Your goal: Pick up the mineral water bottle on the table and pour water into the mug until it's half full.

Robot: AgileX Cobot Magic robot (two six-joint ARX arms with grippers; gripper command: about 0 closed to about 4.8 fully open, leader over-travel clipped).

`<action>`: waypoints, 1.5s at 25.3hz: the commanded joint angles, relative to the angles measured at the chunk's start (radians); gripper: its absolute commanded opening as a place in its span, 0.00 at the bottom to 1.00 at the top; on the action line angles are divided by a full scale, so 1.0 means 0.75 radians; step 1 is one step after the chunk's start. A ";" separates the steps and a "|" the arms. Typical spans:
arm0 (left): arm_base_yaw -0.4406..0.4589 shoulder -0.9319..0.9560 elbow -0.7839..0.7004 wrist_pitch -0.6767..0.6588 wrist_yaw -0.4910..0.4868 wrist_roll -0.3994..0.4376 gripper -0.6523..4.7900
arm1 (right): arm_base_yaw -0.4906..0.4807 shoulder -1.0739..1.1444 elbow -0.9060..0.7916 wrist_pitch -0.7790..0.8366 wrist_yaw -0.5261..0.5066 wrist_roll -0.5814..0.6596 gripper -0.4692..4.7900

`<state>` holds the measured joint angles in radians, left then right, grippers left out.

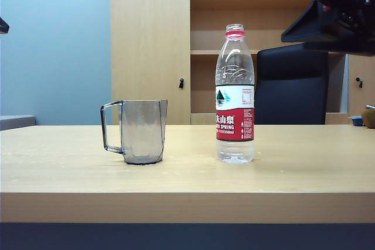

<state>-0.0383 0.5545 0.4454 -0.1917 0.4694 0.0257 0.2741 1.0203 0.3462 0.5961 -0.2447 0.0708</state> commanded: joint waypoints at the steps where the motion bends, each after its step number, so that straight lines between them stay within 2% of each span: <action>1: 0.001 -0.001 0.005 0.017 0.003 -0.004 0.11 | 0.007 0.018 -0.087 0.211 0.095 0.010 0.79; 4: -0.001 -0.001 0.005 0.017 0.004 -0.004 0.11 | 0.008 0.136 -0.106 0.358 0.094 0.007 0.92; 8: -0.001 -0.001 0.005 0.017 0.004 -0.004 0.11 | 0.014 0.324 -0.106 0.570 0.091 0.010 0.96; 9: -0.001 -0.001 0.005 0.017 0.004 -0.004 0.11 | 0.015 0.459 -0.103 0.708 0.091 0.010 1.00; 13: -0.001 -0.001 0.004 0.017 0.004 -0.004 0.11 | 0.024 0.820 -0.017 0.983 0.043 0.010 1.00; 15: -0.001 -0.001 0.004 0.017 0.004 -0.004 0.11 | 0.044 0.952 0.057 1.039 0.044 0.010 1.00; 24: -0.001 -0.007 0.004 0.009 0.004 -0.004 0.11 | 0.128 1.192 0.339 0.952 0.005 0.010 1.00; 28: -0.001 -0.007 0.004 0.007 0.004 -0.004 0.11 | 0.170 1.231 0.413 0.914 0.059 0.006 1.00; 30: -0.001 -0.007 0.004 0.007 0.004 -0.004 0.11 | 0.170 1.231 0.428 0.901 0.090 0.004 0.89; 31: -0.001 -0.007 0.004 0.007 0.004 -0.004 0.11 | 0.169 1.231 0.441 0.866 0.091 -0.002 0.78; 32: -0.001 -0.007 0.004 0.007 0.004 -0.004 0.11 | 0.169 1.231 0.447 0.846 0.091 -0.002 0.74; 33: -0.001 -0.007 0.004 0.007 0.004 -0.004 0.11 | 0.169 1.231 0.462 0.789 0.090 -0.003 0.65; 35: -0.001 -0.007 0.004 0.008 0.004 -0.004 0.11 | 0.169 1.231 0.475 0.750 0.087 -0.007 0.61; 38: -0.001 -0.007 0.004 0.008 0.004 -0.004 0.11 | 0.169 1.227 0.483 0.737 0.084 -0.076 0.60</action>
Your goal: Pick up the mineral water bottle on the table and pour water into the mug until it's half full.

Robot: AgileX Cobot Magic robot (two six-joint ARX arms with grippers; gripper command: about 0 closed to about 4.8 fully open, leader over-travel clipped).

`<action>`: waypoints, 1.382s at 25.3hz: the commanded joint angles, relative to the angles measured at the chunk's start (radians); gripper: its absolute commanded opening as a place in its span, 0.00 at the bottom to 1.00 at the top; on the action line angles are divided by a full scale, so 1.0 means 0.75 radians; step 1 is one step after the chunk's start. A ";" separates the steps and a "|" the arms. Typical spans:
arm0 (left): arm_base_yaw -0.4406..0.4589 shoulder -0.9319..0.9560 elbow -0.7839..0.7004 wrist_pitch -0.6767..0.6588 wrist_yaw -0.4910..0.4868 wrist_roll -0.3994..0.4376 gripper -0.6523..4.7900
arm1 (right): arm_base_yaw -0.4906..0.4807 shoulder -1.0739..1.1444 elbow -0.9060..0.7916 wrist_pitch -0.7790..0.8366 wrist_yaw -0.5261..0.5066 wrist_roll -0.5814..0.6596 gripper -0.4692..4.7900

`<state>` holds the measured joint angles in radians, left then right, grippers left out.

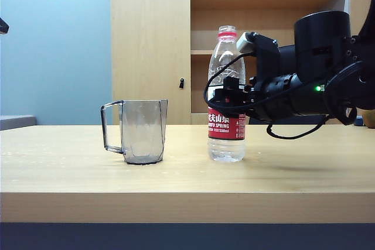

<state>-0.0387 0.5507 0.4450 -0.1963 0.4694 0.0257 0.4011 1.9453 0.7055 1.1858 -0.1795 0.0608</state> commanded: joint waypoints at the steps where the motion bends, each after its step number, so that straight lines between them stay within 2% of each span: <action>1: -0.001 -0.002 0.005 0.013 0.004 -0.004 0.11 | 0.000 -0.012 0.007 -0.056 -0.004 -0.120 0.60; 4: -0.001 -0.002 0.005 0.014 0.004 -0.004 0.11 | 0.001 -0.065 0.021 -0.182 -0.002 -0.213 0.60; 7: -0.001 -0.002 0.005 0.014 0.004 -0.004 0.11 | 0.002 -0.160 0.083 -0.509 0.021 -0.359 0.60; 10: -0.001 -0.002 0.005 0.014 0.004 -0.004 0.11 | 0.029 -0.241 0.175 -0.807 0.160 -0.617 0.60; 12: -0.001 -0.002 0.005 0.013 0.004 -0.004 0.11 | 0.078 -0.270 0.322 -1.093 0.392 -0.908 0.60; 15: -0.001 -0.002 0.005 0.013 0.004 -0.004 0.11 | 0.110 -0.263 0.440 -1.315 0.481 -1.069 0.60; 19: 0.000 -0.002 0.005 0.013 0.004 -0.004 0.11 | 0.166 -0.259 0.520 -1.344 0.660 -1.238 0.60; 29: 0.000 -0.002 0.005 0.014 0.003 -0.004 0.11 | 0.249 -0.259 0.609 -1.346 0.946 -1.647 0.60; 35: 0.000 -0.002 0.005 0.014 0.004 -0.004 0.11 | 0.277 -0.260 0.611 -1.319 1.021 -1.832 0.60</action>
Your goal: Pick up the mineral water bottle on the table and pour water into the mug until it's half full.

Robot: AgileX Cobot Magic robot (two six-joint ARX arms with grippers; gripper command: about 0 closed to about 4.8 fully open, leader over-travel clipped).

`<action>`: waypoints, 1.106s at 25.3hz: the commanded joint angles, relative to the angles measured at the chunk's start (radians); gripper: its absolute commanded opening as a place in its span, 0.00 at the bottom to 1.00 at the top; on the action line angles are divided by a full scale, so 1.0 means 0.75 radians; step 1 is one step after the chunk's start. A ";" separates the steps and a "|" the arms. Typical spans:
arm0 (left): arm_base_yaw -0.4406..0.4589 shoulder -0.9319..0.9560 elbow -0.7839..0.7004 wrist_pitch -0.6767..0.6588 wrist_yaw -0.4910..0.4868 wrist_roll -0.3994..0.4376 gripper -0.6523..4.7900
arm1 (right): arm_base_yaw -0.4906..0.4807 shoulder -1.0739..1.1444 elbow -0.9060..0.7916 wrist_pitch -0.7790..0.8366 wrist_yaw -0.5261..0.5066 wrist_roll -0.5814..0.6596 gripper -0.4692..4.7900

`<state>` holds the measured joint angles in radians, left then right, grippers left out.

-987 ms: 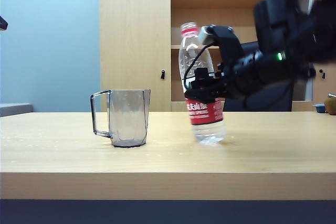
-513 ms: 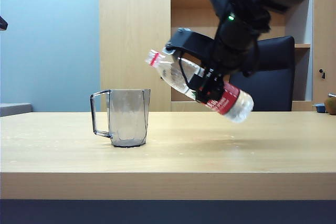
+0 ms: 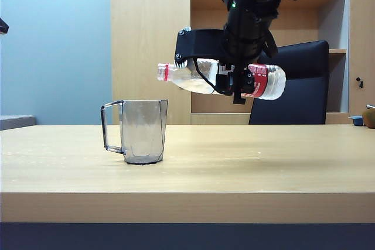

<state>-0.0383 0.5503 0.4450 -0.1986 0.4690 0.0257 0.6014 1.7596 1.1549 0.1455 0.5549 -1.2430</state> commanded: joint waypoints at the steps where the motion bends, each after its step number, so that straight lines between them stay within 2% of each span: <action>1: -0.001 -0.001 0.005 0.016 0.004 -0.004 0.11 | 0.021 -0.012 0.012 0.068 0.057 -0.117 0.60; 4: 0.000 -0.002 0.005 0.016 0.004 -0.004 0.11 | 0.041 -0.012 0.012 0.081 0.133 -0.201 0.60; 12: 0.000 -0.002 0.004 0.017 0.004 -0.004 0.11 | 0.058 -0.012 0.012 0.138 0.166 -0.337 0.60; 28: 0.000 -0.002 0.004 0.016 0.004 -0.004 0.11 | 0.074 -0.012 0.012 0.162 0.225 -0.344 0.60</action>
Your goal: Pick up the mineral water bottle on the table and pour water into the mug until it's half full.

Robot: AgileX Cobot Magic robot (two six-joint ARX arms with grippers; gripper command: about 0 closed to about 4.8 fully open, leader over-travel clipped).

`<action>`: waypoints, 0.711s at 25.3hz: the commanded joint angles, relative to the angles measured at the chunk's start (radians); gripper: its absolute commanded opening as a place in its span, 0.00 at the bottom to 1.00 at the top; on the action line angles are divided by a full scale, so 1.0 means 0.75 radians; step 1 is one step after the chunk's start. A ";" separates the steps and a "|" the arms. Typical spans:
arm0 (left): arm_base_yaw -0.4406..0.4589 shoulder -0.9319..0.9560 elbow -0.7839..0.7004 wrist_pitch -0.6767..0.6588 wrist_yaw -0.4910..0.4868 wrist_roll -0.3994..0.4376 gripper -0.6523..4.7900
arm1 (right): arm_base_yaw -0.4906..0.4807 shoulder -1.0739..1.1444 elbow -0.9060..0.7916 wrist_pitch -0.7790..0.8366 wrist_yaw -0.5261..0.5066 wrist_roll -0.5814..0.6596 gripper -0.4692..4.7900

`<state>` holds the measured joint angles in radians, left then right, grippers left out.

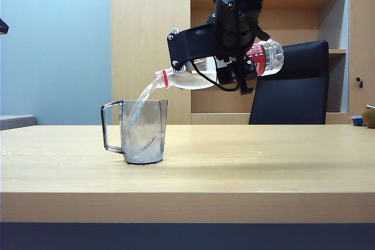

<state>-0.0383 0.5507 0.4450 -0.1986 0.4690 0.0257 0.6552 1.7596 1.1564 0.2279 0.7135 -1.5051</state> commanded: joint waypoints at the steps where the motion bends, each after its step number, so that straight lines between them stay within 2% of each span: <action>1: -0.001 -0.002 0.004 0.017 0.004 -0.004 0.11 | 0.003 -0.012 0.010 0.052 0.013 0.006 0.60; 18: -0.001 -0.002 0.004 0.017 0.004 -0.004 0.11 | 0.020 -0.012 0.010 0.052 -0.010 -0.005 0.60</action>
<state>-0.0383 0.5507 0.4450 -0.1986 0.4694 0.0257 0.6666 1.7596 1.1564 0.2363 0.7128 -1.5269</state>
